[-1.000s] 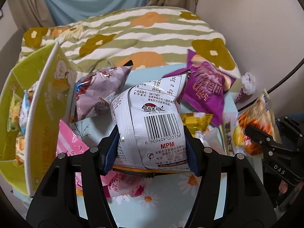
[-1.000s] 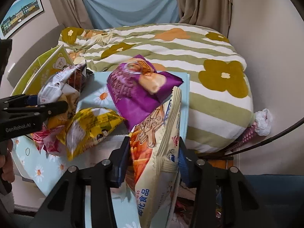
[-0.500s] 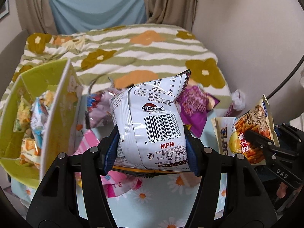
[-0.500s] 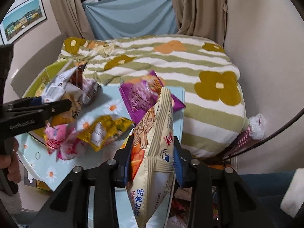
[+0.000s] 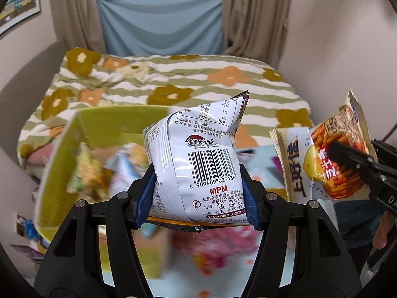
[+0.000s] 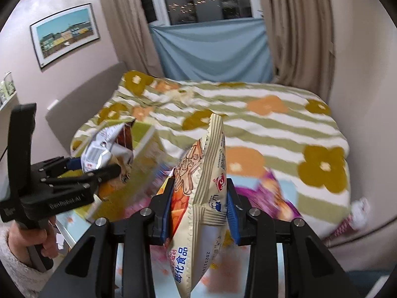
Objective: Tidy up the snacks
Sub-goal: 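Carry both bags over the yellow box and release them inside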
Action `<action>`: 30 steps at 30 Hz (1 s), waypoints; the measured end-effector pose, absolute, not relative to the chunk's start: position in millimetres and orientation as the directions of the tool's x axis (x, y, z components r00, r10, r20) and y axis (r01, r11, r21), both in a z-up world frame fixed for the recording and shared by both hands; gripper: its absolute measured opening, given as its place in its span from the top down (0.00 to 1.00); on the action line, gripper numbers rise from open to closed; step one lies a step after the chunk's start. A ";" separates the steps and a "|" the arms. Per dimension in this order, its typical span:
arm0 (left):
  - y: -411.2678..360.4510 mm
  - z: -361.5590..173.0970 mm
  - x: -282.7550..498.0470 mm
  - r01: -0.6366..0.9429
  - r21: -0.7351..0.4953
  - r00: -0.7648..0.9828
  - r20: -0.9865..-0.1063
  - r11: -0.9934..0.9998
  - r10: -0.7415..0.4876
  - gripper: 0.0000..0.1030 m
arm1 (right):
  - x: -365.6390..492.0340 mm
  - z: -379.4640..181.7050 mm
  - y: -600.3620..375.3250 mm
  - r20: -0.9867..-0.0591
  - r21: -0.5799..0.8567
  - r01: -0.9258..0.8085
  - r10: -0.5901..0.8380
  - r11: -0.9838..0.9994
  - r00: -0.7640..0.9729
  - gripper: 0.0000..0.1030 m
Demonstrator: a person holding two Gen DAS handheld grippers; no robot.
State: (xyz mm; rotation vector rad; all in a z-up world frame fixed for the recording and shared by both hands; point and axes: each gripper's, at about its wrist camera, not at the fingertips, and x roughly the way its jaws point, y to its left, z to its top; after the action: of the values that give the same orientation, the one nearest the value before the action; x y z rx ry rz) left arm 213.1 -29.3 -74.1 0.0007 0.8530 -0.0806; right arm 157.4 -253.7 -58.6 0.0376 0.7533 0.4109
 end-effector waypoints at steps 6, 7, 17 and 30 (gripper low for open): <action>58.7 -75.3 250.6 0.035 -0.031 0.629 -0.776 0.999 -0.046 0.42 | 193.8 -52.3 -167.4 -0.650 0.214 -0.391 0.429 0.895 0.627 0.67; 69.4 -77.1 256.4 0.035 -0.030 0.624 -0.780 0.999 -0.045 0.42 | 200.9 -53.0 -151.6 -0.652 0.218 -0.395 0.434 0.893 0.622 0.67; 158.6 -124.9 342.3 0.099 -0.035 0.507 -0.858 0.994 -0.081 0.34 | 252.6 -75.6 -49.0 -0.688 0.247 -0.344 0.414 0.906 0.596 0.67; 186.8 -134.3 308.8 0.120 -0.087 0.525 -0.840 0.989 -0.138 0.00 | 261.0 -87.0 -18.7 -0.732 0.233 -0.269 0.351 0.935 0.584 0.67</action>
State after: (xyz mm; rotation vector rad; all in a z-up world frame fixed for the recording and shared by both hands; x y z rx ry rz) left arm 308.8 186.8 -134.3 -0.0189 1.0059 -0.1542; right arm 261.0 -18.7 -87.0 0.1002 0.8756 0.3622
